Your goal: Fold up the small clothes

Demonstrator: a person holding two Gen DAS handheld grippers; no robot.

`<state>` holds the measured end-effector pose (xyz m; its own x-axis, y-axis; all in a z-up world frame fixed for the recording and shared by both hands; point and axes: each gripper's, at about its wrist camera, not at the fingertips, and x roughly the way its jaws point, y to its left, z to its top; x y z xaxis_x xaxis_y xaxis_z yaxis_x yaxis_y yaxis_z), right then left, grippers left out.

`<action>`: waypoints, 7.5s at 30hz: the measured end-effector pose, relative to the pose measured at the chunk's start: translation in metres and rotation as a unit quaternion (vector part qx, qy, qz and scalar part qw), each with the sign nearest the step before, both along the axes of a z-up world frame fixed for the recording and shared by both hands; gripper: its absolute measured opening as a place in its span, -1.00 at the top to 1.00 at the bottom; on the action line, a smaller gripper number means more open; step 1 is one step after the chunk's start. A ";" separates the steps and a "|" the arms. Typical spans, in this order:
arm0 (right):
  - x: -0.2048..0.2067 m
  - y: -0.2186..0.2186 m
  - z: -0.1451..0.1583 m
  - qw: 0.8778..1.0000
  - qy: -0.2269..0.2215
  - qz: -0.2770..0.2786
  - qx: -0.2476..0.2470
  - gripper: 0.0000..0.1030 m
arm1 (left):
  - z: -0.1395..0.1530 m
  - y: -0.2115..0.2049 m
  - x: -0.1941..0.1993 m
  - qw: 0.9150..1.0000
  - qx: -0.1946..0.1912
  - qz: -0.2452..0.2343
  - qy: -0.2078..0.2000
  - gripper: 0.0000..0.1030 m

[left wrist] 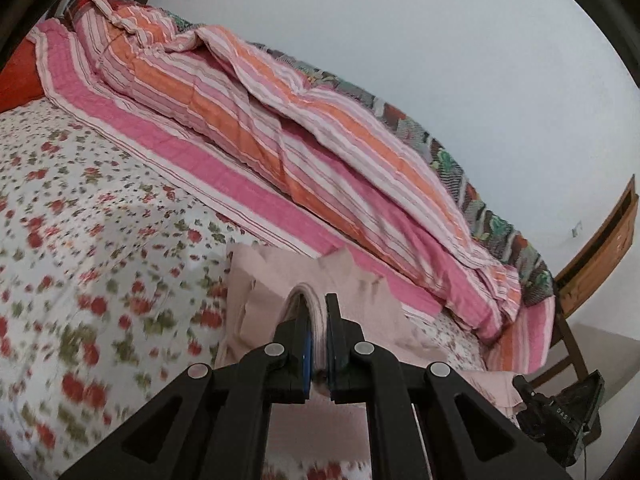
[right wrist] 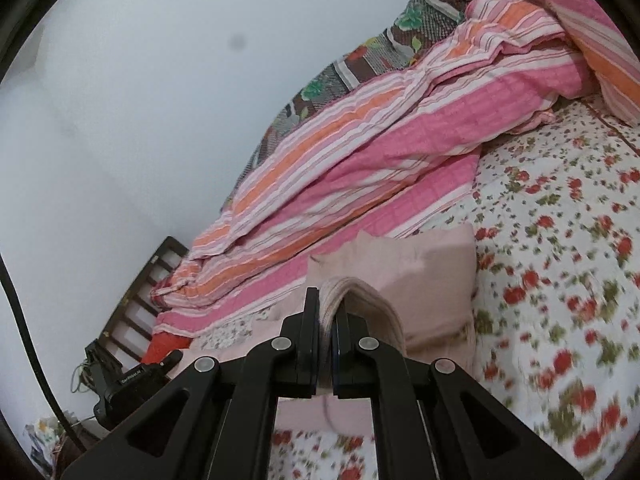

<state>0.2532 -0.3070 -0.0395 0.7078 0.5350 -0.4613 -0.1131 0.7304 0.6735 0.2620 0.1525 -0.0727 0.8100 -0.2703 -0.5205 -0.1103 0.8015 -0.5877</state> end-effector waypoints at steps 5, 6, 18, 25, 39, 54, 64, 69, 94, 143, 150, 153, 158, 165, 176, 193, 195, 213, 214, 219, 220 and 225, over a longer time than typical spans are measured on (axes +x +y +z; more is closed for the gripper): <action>0.039 0.006 -0.018 1.000 0.023 0.001 -0.018 0.91 | -0.024 -0.001 0.039 1.000 -0.011 0.004 0.017 0.88; 0.046 0.007 -0.022 0.999 0.026 0.001 -0.022 0.91 | -0.029 -0.001 0.047 1.000 -0.010 0.006 0.020 0.88; 0.130 0.013 -0.082 0.995 0.087 -0.008 -0.046 0.91 | -0.078 -0.011 0.130 0.997 0.005 -0.003 0.073 0.85; 0.151 0.013 -0.098 0.992 0.119 -0.006 -0.041 0.18 | -0.075 0.000 0.135 0.998 0.002 0.008 0.069 -0.11; 0.050 0.014 -0.064 0.979 0.074 0.065 -0.181 0.03 | -0.064 -0.007 0.027 0.995 0.077 -0.032 0.055 -0.21; -0.023 0.018 -0.110 0.988 0.114 0.072 -0.071 -0.20 | -0.112 -0.019 -0.036 0.995 -0.055 -0.063 0.049 -0.21; 0.022 0.016 -0.122 0.991 0.131 -0.025 -0.016 0.21 | -0.122 -0.018 0.009 0.995 -0.084 -0.004 0.056 0.30; 0.034 0.008 -0.131 0.989 0.146 -0.018 0.017 0.81 | -0.121 -0.012 0.007 0.995 -0.088 -0.004 0.052 0.77; -0.106 -0.016 -0.087 0.985 0.121 0.017 -0.124 0.38 | -0.103 -0.030 -0.126 0.997 -0.009 -0.047 0.055 0.38; 0.058 0.176 -0.110 0.918 0.138 0.075 -0.365 0.23 | -0.113 0.021 -0.038 0.991 0.125 -0.041 0.020 -0.31; 0.024 0.173 -0.101 0.919 0.122 0.079 -0.367 0.23 | -0.114 0.020 -0.039 0.990 0.132 -0.042 0.021 -0.32; 0.012 0.172 -0.097 0.921 0.111 0.072 -0.366 0.23 | -0.114 0.019 -0.038 0.989 0.137 -0.043 0.023 -0.32; -0.004 0.173 -0.092 0.920 0.094 0.067 -0.373 0.22 | -0.113 0.015 -0.036 0.988 0.149 -0.042 0.026 -0.32; -0.018 0.170 -0.091 0.926 0.081 0.055 -0.364 0.14 | -0.114 0.014 -0.036 0.987 0.153 -0.041 0.026 -0.32; -0.040 0.166 -0.083 0.923 0.069 0.064 -0.372 0.06 | -0.113 0.014 -0.037 0.987 0.153 -0.042 0.025 -0.32; 0.047 0.181 -0.104 0.905 0.177 0.052 -0.382 -0.21 | -0.113 0.014 -0.037 0.987 0.153 -0.042 0.025 -0.32; 0.059 0.184 -0.110 0.903 0.178 0.047 -0.387 -0.24 | -0.113 0.014 -0.037 0.987 0.154 -0.042 0.025 -0.32; 0.006 0.177 -0.092 0.913 0.108 0.063 -0.388 -0.27 | -0.113 0.026 -0.045 0.991 0.098 -0.084 0.018 -0.38; 0.000 0.177 -0.090 0.912 0.105 0.065 -0.392 -0.26 | -0.112 0.027 -0.048 0.992 0.091 -0.085 0.022 -0.38; -0.030 0.175 -0.086 0.911 0.086 0.074 -0.397 -0.26 | -0.107 0.045 -0.076 0.996 -0.018 -0.088 0.018 -0.35; -0.035 0.175 -0.085 0.911 0.081 0.075 -0.396 -0.26 | -0.107 0.047 -0.082 0.995 -0.033 -0.088 0.016 -0.35; -0.062 0.165 -0.082 0.918 0.057 0.080 -0.384 -0.26 | -0.112 0.035 -0.113 0.992 -0.044 -0.114 0.024 -0.36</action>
<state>0.1916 -0.1417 -0.1217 0.5713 0.1149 -0.8126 -0.2217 0.9750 -0.0180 0.1492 0.1871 -0.1848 0.6978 -0.4899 -0.5226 0.0384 0.7541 -0.6556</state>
